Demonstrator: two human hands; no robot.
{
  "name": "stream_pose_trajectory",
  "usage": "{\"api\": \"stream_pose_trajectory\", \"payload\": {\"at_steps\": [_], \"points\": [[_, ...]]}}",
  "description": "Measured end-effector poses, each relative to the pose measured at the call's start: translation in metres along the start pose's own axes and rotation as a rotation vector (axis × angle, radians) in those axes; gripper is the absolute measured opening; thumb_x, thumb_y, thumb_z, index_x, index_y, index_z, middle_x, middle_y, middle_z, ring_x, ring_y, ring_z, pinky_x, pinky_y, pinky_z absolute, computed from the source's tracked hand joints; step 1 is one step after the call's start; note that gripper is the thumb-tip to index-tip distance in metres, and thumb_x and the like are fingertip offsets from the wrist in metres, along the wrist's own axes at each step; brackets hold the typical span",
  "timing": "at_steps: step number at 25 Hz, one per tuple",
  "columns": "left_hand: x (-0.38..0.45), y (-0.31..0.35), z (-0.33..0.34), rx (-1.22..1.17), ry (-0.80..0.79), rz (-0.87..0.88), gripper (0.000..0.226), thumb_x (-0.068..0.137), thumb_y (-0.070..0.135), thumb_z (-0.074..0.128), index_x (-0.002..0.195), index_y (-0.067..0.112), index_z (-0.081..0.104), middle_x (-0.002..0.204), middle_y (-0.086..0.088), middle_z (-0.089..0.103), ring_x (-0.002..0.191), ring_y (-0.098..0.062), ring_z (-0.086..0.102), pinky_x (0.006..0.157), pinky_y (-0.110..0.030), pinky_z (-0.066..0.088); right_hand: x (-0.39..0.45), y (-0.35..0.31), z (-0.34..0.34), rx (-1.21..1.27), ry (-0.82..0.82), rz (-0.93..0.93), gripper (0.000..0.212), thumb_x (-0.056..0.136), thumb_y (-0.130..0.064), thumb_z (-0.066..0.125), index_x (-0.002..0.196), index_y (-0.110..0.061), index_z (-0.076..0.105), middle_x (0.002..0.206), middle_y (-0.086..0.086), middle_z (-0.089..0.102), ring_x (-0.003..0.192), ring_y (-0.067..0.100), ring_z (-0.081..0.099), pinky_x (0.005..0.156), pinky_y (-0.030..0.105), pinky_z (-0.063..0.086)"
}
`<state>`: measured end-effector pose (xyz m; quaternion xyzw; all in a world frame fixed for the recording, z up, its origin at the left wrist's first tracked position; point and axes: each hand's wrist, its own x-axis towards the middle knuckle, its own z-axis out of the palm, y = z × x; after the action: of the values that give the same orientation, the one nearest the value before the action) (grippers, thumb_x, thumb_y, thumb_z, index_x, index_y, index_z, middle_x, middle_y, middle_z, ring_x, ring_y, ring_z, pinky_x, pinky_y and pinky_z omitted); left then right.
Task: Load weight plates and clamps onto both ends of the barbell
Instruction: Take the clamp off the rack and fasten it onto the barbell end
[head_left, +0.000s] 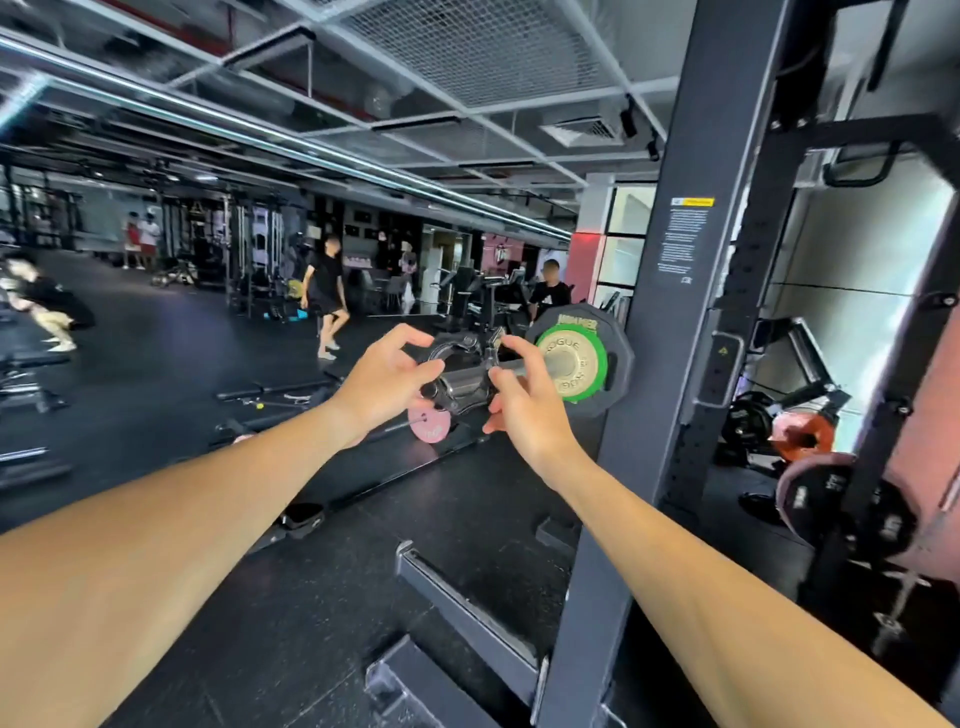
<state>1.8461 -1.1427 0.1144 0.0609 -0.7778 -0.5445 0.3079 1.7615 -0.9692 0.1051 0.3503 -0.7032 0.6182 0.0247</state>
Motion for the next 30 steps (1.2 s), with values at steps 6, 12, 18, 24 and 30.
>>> {"api": "stream_pose_trajectory", "payload": {"at_steps": [6, 12, 18, 24, 30], "points": [[0.0, -0.031, -0.019, 0.058, 0.043, -0.071, 0.025, 0.099, 0.023, 0.063, 0.123, 0.021, 0.057, 0.088, -0.015, 0.056, 0.082, -0.02, 0.062, 0.059, -0.022, 0.06, 0.007, 0.017, 0.034, -0.059, -0.067, 0.034, 0.04, 0.099, -0.031, 0.05, 0.133, -0.05, 0.043, 0.066, -0.004, 0.062, 0.049, 0.001, 0.061, 0.05, 0.014, 0.049], [0.009, -0.036, -0.013, 0.062, -0.05, -0.161, 0.026, 0.103, 0.053, 0.039, 0.117, 0.037, 0.054, 0.101, 0.018, 0.06, 0.057, 0.007, 0.069, 0.071, -0.034, 0.058, 0.005, 0.023, 0.043, -0.257, -0.038, 0.069, 0.045, 0.099, -0.034, 0.048, 0.136, -0.055, 0.033, 0.064, -0.003, 0.063, 0.072, 0.023, 0.069, 0.079, 0.043, 0.058], [0.017, -0.043, -0.023, -0.02, -0.154, -0.202, 0.042, 0.099, 0.066, 0.032, 0.117, 0.032, 0.051, 0.095, 0.001, 0.061, 0.075, -0.003, 0.072, 0.067, -0.031, 0.061, 0.002, 0.017, 0.056, -0.495, 0.056, 0.063, 0.054, 0.092, -0.036, 0.048, 0.14, -0.046, 0.024, 0.089, 0.005, 0.065, 0.083, 0.03, 0.064, 0.078, 0.047, 0.056], [0.035, -0.047, -0.018, -0.057, -0.242, -0.248, 0.07, 0.096, 0.072, 0.026, 0.146, 0.027, 0.047, 0.126, -0.011, 0.067, 0.113, -0.022, 0.065, 0.086, -0.043, 0.059, 0.007, 0.03, 0.056, -0.575, 0.048, 0.064, 0.063, 0.099, -0.029, 0.047, 0.154, -0.031, 0.017, 0.102, 0.014, 0.07, 0.094, 0.035, 0.065, 0.086, 0.049, 0.054], [0.082, -0.058, 0.007, -0.188, -0.416, -0.343, 0.087, 0.086, 0.084, 0.024, 0.15, 0.028, 0.043, 0.14, -0.006, 0.063, 0.132, -0.031, 0.056, 0.105, -0.058, 0.047, 0.042, 0.053, 0.028, -0.57, 0.094, 0.075, 0.059, 0.101, -0.029, 0.047, 0.153, -0.035, 0.022, 0.095, 0.014, 0.07, 0.092, 0.035, 0.064, 0.086, 0.05, 0.054]]}}
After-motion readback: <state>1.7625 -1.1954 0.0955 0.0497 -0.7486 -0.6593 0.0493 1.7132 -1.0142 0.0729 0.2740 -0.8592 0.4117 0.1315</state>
